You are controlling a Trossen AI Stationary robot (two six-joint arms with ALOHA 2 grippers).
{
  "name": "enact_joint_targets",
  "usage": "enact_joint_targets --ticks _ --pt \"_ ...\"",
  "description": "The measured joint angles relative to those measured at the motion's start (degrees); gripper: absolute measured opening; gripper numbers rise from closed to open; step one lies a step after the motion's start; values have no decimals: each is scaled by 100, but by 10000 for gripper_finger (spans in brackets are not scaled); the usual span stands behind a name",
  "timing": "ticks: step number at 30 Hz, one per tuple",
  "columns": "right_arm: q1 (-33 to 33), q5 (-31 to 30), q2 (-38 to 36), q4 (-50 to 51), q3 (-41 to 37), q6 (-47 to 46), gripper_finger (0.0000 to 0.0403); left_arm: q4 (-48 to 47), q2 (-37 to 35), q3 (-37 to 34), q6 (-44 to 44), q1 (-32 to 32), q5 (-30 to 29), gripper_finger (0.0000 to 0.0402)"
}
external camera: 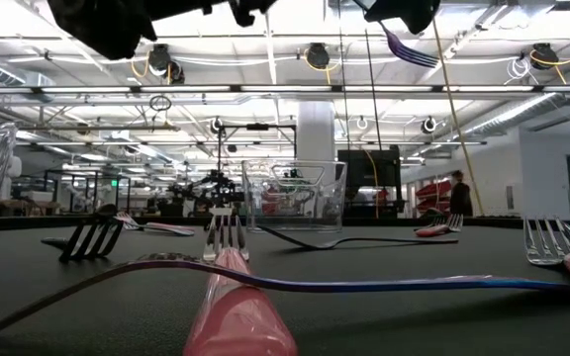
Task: Sort silverware by color (type)
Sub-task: Put the blue fork into the top transparent bin
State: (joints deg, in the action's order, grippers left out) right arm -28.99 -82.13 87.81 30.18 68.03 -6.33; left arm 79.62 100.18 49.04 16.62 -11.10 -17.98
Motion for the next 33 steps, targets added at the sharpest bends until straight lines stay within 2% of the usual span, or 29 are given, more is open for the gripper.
enact_joint_targets --ticks 4,7,17,25,28,33 --pt "0 101 0 -2 0 0 11 7 1 4 57 -23 -20 277" --pt "0 107 2 -2 0 -2 11 -19 2 4 23 -8 -56 250" --pt "0 119 2 -2 0 -2 11 -82 2 4 68 27 -49 125" --pt "4 277 2 -11 0 119 15 -201 0 3 29 172 243 13" --pt "0 475 2 7 -4 298 34 -255 -4 2 26 189 300 11" --pt "-13 1050 -74 -2 -4 216 93 -371 -28 -2 0 213 555 12"
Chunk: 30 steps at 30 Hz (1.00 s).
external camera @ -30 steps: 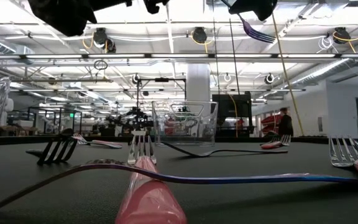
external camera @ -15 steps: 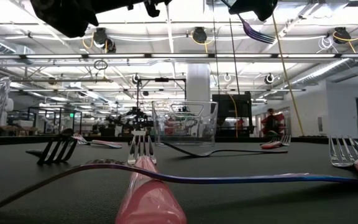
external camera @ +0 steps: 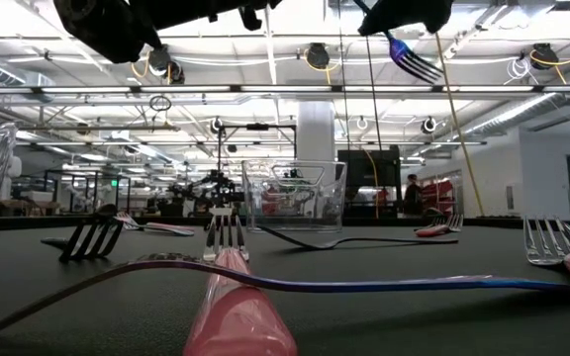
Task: Sort silverware by color (type)
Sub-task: Put the blue fork into the top transparent bin
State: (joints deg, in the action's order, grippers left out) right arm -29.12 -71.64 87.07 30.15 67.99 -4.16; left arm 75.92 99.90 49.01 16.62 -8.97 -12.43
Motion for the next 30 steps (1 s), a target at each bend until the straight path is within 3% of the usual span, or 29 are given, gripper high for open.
enact_joint_targets --ticks 6,11,17,30 --pt "-23 920 -321 5 0 -453 173 -605 -286 0 -31 42 488 12" --pt "-63 1682 -581 98 0 -675 211 -1456 -746 0 -549 240 1172 12" --pt "-63 2347 -675 350 0 -883 217 -2587 -1353 0 -1182 489 2220 12" --pt "-50 2389 -671 163 0 -1207 206 -4494 -2203 0 -1177 527 2252 12"
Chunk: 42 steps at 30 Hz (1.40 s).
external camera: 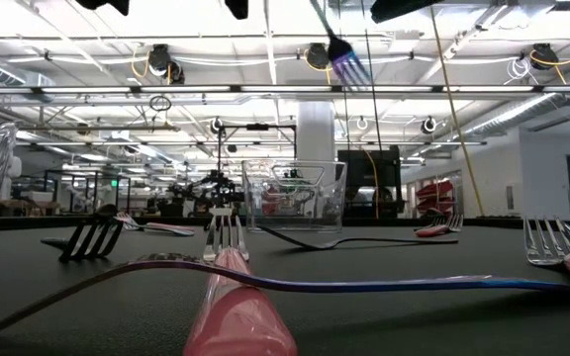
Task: Sort silverware by color (type)
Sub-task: Put the blue fork into the top transparent bin
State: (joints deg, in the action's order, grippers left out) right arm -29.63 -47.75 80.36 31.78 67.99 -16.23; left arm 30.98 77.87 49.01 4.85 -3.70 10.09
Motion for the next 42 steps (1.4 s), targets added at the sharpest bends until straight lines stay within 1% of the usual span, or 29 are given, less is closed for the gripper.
enact_joint_targets --ticks 4,10,24,26,30,32,34,38,42 --pt "0 -6 0 -203 2 83 206 -205 -36 0 -8 0 -42 12" --pt "0 -7 0 -210 1 330 206 -361 -51 0 -12 69 -46 12" --pt "0 -2 0 -202 2 643 206 -682 -47 0 -489 379 -53 12" --pt "2 -79 5 -271 1 646 206 -671 -47 0 -503 397 -53 12" --pt "42 -456 109 -620 3 563 206 -666 -47 0 -503 402 -53 12" --pt "113 -391 203 -793 4 553 206 -658 -47 0 -466 402 -53 12" --pt "204 -180 318 -925 6 551 206 -658 -47 0 -438 402 -52 12" --pt "430 -94 539 -1169 4 574 206 -653 -47 0 -434 402 -53 12" --pt "667 210 653 -1252 4 502 206 -651 -47 0 -409 400 -51 12"
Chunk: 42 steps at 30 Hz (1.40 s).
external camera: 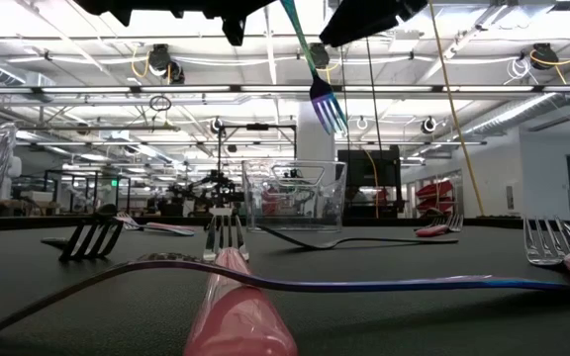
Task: Sort silverware by color (type)
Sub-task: Put the blue fork into the top transparent bin
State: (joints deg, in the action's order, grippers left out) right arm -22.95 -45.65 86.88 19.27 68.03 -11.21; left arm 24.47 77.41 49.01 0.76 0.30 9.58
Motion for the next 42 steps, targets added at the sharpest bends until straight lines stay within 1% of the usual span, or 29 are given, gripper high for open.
enact_joint_targets --ticks 4,8,18,25,31,34,37,42 --pt "135 141 5 -170 0 -217 204 5 2 0 267 0 -2 12" --pt "179 256 20 -332 -2 -183 196 2 42 0 299 0 -2 12" --pt "235 247 18 -1432 -424 312 156 58 42 0 310 -5 -2 12" --pt "399 270 18 -1466 -536 363 136 268 232 0 326 -5 -2 12" --pt "587 808 18 -1448 -620 448 117 589 541 0 761 -10 0 12" --pt "652 842 18 -1468 -660 492 103 824 658 2 771 -9 0 12" --pt "682 846 18 -1458 -700 530 83 810 664 2 771 -11 0 12" --pt "679 885 18 -1460 -704 591 35 794 664 2 772 -6 65 12"
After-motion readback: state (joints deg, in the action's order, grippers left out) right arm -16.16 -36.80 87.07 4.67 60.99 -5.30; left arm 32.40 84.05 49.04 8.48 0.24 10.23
